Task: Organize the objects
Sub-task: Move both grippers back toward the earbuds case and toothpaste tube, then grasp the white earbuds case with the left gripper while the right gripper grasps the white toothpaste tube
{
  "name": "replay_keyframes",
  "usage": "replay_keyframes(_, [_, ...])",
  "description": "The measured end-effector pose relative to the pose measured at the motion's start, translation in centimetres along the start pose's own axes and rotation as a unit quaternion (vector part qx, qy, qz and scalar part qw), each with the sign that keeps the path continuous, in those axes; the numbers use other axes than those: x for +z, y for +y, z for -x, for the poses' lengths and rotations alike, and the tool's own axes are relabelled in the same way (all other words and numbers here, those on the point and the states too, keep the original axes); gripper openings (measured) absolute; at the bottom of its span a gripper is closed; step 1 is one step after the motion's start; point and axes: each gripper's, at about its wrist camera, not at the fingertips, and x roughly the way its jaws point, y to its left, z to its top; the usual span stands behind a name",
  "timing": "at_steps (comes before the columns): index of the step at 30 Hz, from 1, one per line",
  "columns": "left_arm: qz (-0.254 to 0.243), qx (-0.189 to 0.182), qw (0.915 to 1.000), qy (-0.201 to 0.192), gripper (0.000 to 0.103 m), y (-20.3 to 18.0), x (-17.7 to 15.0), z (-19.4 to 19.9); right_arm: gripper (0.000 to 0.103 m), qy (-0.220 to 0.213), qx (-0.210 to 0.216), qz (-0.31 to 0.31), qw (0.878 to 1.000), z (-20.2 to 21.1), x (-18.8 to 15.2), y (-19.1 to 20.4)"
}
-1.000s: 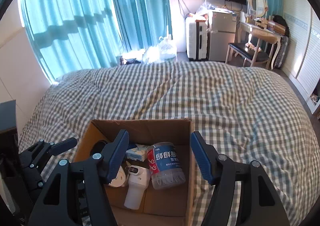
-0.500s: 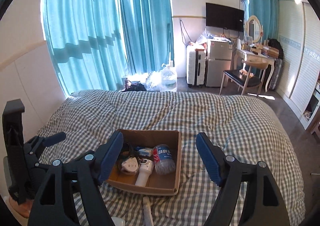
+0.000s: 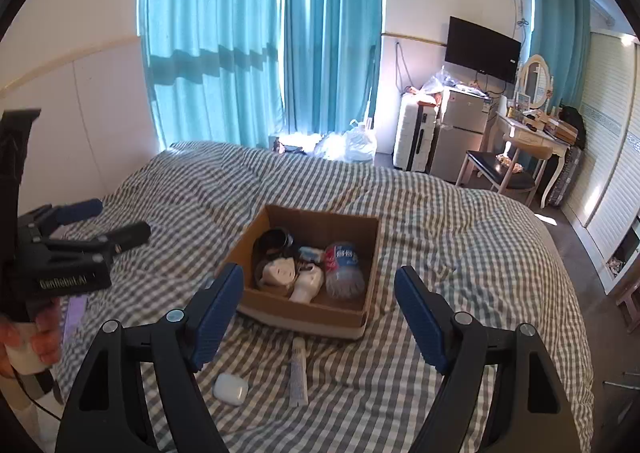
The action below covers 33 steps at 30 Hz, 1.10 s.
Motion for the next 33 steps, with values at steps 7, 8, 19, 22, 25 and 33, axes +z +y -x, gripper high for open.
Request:
replay_keyframes(7, [0.0, 0.016, 0.9998, 0.012, 0.1, -0.2, -3.4, -1.0, 0.078, 0.032, 0.019, 0.012, 0.999, -2.4, -4.5, 0.8])
replay_keyframes(8, [-0.003, 0.014, 0.9998, 0.017, 0.1, -0.4, -4.0, -1.5, 0.078, 0.036, 0.024, 0.011, 0.999, -2.8, -5.2, 0.9])
replay_keyframes(19, [0.002, 0.0, 0.9974, 0.072, 0.1, -1.6, -10.3, -7.9, 0.078, 0.091, 0.023, -0.003, 0.996, -8.5, -10.2, 0.3])
replay_keyframes(22, [-0.013, -0.017, 0.9951, 0.096, 0.1, -3.0, -12.2, -9.5, 0.078, 0.106, 0.012, -0.019, 0.994, -9.9, -11.5, -0.5])
replay_keyframes(25, [-0.036, -0.021, 0.9922, 0.117, 0.1, -4.5, -14.5, -11.1, 0.078, 0.114, -0.007, -0.027, 0.993, -10.7, -12.4, -1.3])
replay_keyframes(33, [-0.079, -0.023, 0.9846, 0.154, 0.1, -6.5, -18.2, -14.5, 0.078, 0.131, 0.002, -0.073, 0.989, -11.8, -13.8, -2.9])
